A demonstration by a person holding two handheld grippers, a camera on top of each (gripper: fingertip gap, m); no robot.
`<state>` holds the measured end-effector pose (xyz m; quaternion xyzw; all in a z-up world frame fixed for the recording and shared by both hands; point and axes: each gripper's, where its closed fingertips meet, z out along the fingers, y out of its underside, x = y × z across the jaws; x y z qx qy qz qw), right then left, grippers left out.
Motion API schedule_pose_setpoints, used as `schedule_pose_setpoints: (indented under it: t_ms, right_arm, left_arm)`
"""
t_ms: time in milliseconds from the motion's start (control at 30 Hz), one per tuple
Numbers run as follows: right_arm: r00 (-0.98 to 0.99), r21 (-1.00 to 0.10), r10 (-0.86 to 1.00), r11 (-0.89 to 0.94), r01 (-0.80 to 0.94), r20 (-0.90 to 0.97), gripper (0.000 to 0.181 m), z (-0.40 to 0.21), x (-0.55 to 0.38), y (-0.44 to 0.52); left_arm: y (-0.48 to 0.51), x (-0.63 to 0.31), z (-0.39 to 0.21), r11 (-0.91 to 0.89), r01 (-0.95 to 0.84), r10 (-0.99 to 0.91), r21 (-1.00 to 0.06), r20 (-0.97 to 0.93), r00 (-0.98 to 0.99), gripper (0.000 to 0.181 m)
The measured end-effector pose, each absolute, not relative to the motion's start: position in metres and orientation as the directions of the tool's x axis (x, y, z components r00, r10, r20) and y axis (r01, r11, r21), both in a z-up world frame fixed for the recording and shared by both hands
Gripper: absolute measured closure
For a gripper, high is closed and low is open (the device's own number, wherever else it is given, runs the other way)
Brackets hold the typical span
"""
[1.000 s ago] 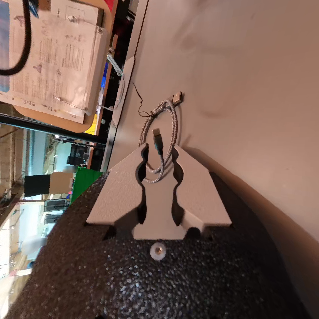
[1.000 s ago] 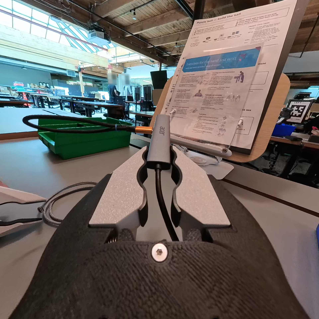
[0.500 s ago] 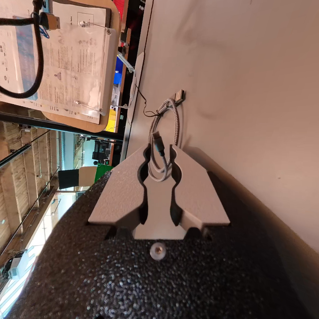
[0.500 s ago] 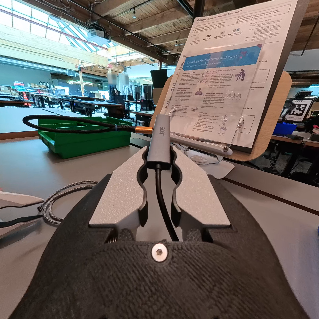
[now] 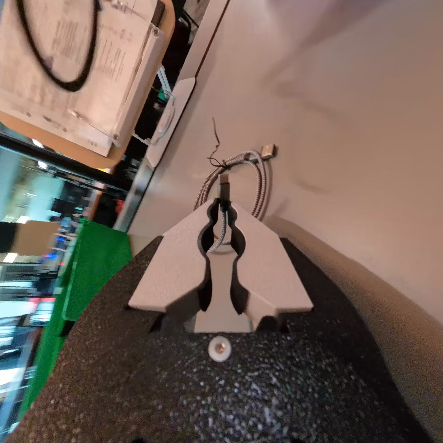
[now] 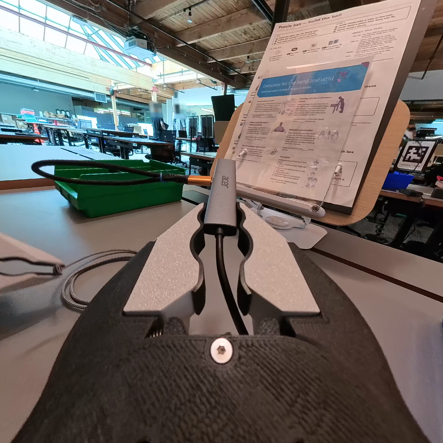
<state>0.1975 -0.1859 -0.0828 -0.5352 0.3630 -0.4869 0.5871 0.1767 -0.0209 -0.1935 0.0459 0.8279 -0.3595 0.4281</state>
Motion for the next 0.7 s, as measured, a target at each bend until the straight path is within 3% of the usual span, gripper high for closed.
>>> schedule_pose_setpoints:
  t_ms: [200, 267, 400, 533, 700]
  right_arm:
    - [0.258, -0.981, -0.962, -0.044, 0.187, 0.093, 0.159, -0.081, 0.197, -0.188]
    - [0.256, -0.981, -0.962, -0.044, 0.19, 0.093, 0.159, -0.081, 0.196, -0.188]
    - [0.252, -0.98, -0.964, -0.039, 0.193, 0.088, 0.159, -0.08, 0.196, -0.191]
    - [0.253, -0.981, -0.964, -0.033, 0.193, 0.082, 0.159, -0.079, 0.196, -0.192]
    - [0.259, -0.981, -0.961, -0.041, 0.19, 0.091, 0.159, -0.081, 0.196, -0.189]
  left_arm:
    - [-0.017, 0.177, -0.142, 0.574, 0.093, -0.288, -0.814, -0.307, -0.907, 0.177]
    - [-0.015, 0.174, -0.121, 0.516, 0.009, -0.258, -0.856, -0.165, -0.952, 0.177]
    - [-0.005, 0.184, -0.083, 0.441, -0.052, -0.227, -0.896, -0.055, -0.972, 0.177]
    - [0.007, 0.18, -0.074, 0.489, -0.141, -0.094, -0.861, 0.109, -0.99, 0.176]
    - [0.02, 0.203, -0.077, 0.677, -0.171, -0.038, -0.716, 0.199, -0.979, 0.176]
